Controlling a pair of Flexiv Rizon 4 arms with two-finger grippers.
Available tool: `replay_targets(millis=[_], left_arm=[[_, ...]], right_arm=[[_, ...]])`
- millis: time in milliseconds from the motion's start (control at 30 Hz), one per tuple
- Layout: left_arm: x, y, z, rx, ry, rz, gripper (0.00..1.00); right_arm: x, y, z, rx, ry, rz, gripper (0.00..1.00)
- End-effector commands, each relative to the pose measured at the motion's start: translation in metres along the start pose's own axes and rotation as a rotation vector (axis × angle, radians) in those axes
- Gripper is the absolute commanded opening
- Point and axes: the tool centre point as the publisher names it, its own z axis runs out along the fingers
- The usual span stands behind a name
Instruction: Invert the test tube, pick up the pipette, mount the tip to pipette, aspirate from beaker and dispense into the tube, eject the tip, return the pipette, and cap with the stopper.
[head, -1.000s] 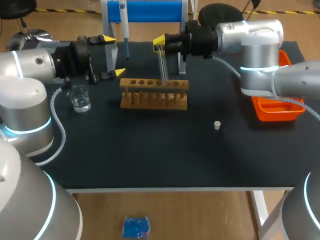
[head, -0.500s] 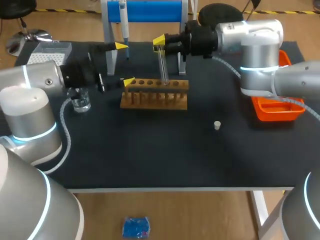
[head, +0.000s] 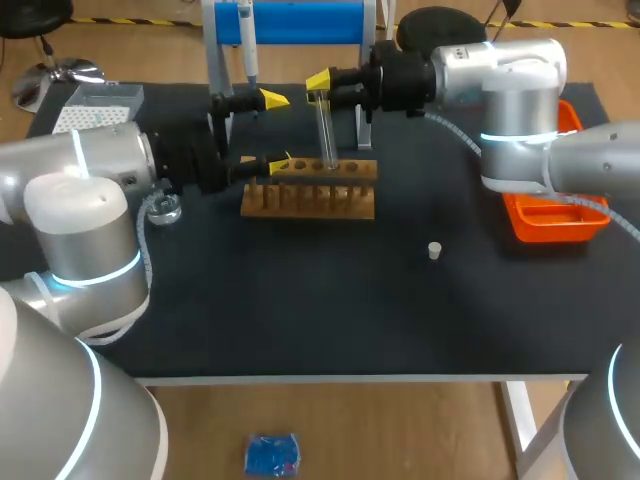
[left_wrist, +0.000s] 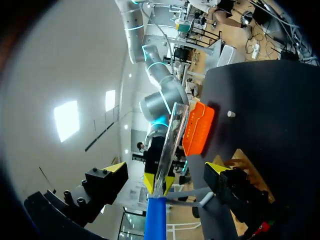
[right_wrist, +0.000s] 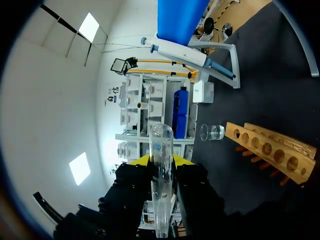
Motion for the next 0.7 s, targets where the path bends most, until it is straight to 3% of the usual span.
replay_targets(millis=[33,333,467,700], left_arm=[[0.005,0.007,0.005,0.014,-0.035,-0.005,1.00],[0.005,0.007,0.005,0.014,-0.035,-0.005,1.00],[-0.004,-0.002,0.010,0.014,0.022,0.185,1.00],[-0.009,-0.013,0.029,0.056,0.139,0.350,1.00]], right_arm=[[0.001,0.000,-0.001,0.001,-0.002,0.000,0.00],[0.001,0.000,-0.001,0.001,-0.002,0.000,0.00],[0.001,0.000,-0.001,0.001,-0.002,0.000,0.00],[0.001,0.000,-0.001,0.001,-0.002,0.000,0.00]])
